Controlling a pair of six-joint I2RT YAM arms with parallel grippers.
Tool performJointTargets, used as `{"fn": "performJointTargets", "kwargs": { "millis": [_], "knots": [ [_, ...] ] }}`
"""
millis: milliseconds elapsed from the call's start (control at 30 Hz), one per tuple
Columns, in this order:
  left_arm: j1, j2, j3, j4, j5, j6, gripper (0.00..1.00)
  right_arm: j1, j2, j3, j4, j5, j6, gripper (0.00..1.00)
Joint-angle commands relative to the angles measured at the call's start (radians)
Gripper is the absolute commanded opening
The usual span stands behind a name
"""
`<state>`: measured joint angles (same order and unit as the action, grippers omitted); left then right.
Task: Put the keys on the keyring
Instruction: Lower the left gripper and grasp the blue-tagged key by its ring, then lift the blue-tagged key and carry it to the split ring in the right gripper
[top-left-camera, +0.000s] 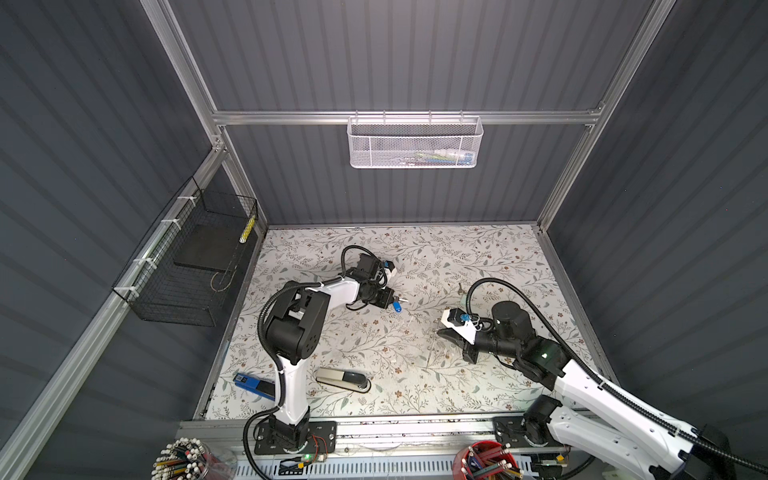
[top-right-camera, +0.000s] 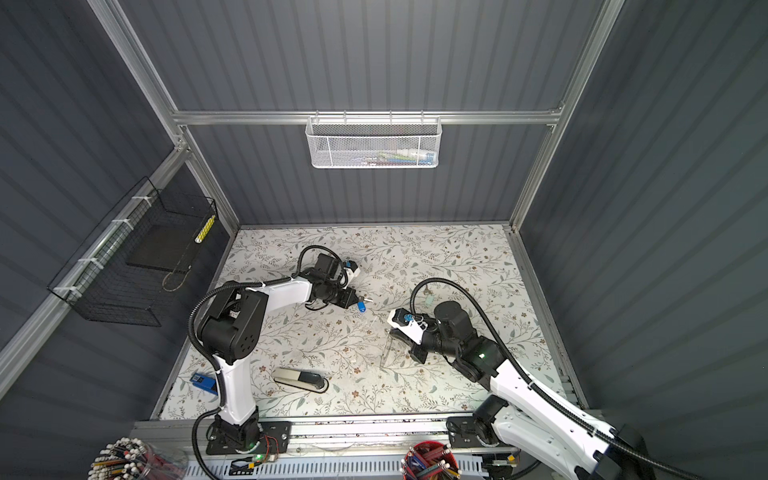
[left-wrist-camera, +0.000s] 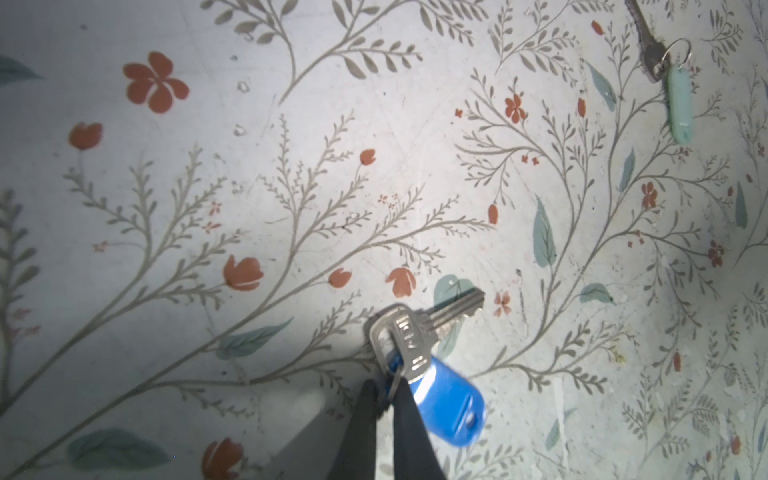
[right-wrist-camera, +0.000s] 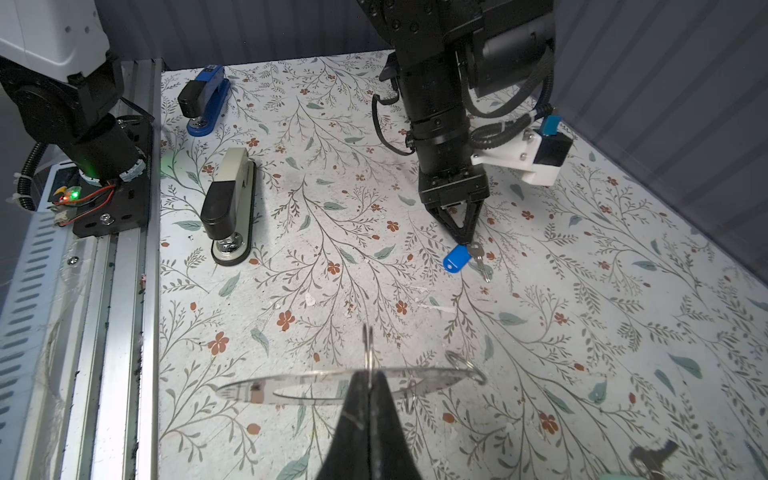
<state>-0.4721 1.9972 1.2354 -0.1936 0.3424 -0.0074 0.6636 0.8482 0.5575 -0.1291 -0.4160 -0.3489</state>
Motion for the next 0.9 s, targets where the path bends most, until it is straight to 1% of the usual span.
{"fn": "performJointTargets", "kwargs": {
  "millis": [0,267,433,533,700,767,833,867],
  "knots": [
    [0.0,0.025,0.012,-0.025,0.026,0.012,0.07,-0.004,-0.003,0.022,0.008,-0.015,-0.004,0.0],
    [0.0,0.024,0.017,-0.022,0.048,0.012,0.01,-0.004,-0.008,0.015,0.013,-0.013,-0.001,0.0],
    [0.0,-0.034,-0.011,-0.003,0.087,0.038,0.0,-0.003,-0.015,0.009,0.01,0.002,-0.004,0.0],
    [-0.003,-0.109,-0.057,0.023,0.117,0.077,0.0,-0.004,-0.018,0.011,0.005,0.022,-0.013,0.0],
    [-0.028,-0.26,-0.119,0.013,0.082,0.132,0.0,-0.004,-0.021,0.012,0.004,0.045,-0.032,0.0],
    [-0.053,-0.326,-0.137,0.006,0.071,0.159,0.0,-0.001,-0.018,0.017,0.002,0.053,-0.051,0.0],
    [-0.096,-0.386,-0.149,-0.004,0.032,0.198,0.0,0.001,-0.014,0.02,0.005,0.069,-0.063,0.0],
    [-0.123,-0.413,-0.152,-0.015,0.009,0.223,0.0,0.001,-0.015,0.02,0.011,0.105,-0.071,0.0]
  ]
}}
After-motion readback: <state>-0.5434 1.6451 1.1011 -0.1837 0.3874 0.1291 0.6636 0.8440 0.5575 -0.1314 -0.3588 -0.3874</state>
